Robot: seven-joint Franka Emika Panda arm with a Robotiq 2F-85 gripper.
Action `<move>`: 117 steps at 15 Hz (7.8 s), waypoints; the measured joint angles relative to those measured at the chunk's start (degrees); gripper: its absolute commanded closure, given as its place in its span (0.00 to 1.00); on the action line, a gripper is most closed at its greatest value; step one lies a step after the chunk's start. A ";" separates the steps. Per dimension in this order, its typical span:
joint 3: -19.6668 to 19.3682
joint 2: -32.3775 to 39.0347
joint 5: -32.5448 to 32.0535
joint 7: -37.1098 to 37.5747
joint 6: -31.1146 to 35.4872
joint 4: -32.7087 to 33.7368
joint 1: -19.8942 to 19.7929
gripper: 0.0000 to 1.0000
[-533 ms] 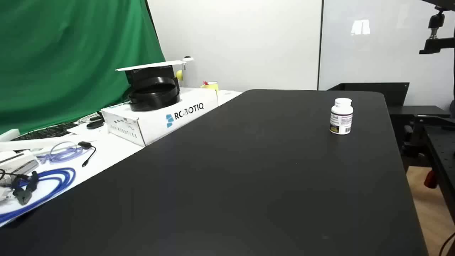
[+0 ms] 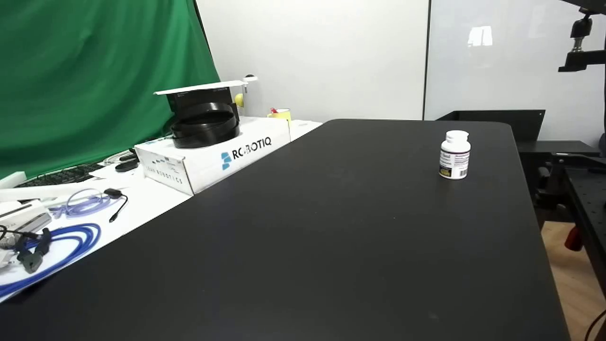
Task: Pick up the vial and move it forward
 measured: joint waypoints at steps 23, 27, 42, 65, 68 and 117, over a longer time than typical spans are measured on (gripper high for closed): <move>-13.87 7.96 -10.43 -13.39 28.41 -0.65 -7.10 0.00; -18.19 13.58 -10.14 -18.21 36.93 -1.46 -8.95 0.00; -18.33 17.58 -9.94 -19.29 41.77 -2.98 -9.75 0.00; -18.50 34.66 -0.03 -30.11 69.45 -15.39 -11.66 0.00; -17.24 36.40 2.12 -31.42 70.58 -15.28 -11.66 0.00; -5.37 44.77 -0.57 -18.23 58.48 9.97 -7.22 0.56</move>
